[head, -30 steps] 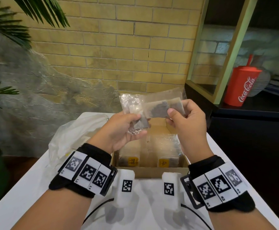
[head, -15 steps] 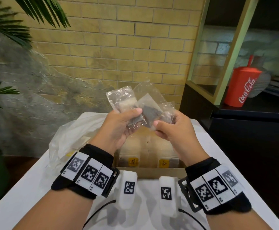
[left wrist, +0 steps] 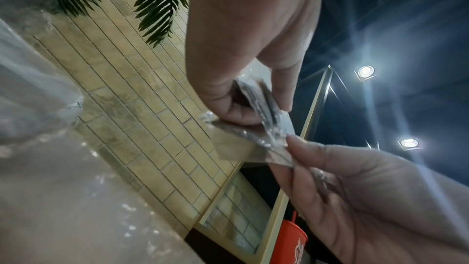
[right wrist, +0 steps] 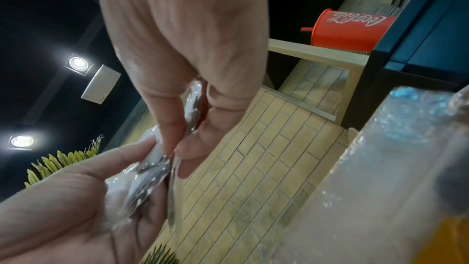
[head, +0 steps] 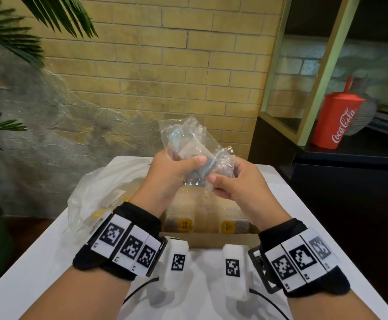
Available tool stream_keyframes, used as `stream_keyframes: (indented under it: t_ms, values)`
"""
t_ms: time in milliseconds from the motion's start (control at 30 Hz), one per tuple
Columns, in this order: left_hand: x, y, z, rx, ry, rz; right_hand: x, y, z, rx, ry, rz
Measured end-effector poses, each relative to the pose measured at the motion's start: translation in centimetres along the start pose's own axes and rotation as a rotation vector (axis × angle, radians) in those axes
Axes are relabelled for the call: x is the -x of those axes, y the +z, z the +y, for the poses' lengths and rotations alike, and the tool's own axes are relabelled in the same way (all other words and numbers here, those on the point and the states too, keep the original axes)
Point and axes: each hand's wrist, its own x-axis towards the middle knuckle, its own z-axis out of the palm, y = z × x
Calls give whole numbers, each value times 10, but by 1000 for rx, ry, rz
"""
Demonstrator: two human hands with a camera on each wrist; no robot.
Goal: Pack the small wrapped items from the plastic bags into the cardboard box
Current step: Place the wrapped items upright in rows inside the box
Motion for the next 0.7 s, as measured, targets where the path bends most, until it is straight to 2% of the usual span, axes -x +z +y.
stream_keyframes:
  t_ms: [200,333,400,567,700]
  values:
    - [-10,-17,7,97,-2,214,-4,-13,-1,-33,9,94]
    - [-12,-20,13,154,-36,268,-6,-22,-2,-32,20,110]
    - [-12,-19,14,169,-54,246,-6,-25,-3,-30,13,100]
    - [-6,-13,13,100,-127,66,-3,-30,-9,-11,14,-4]
    - [-5,-11,7,32,-235,-49,-1,-30,-10,143,62,-41]
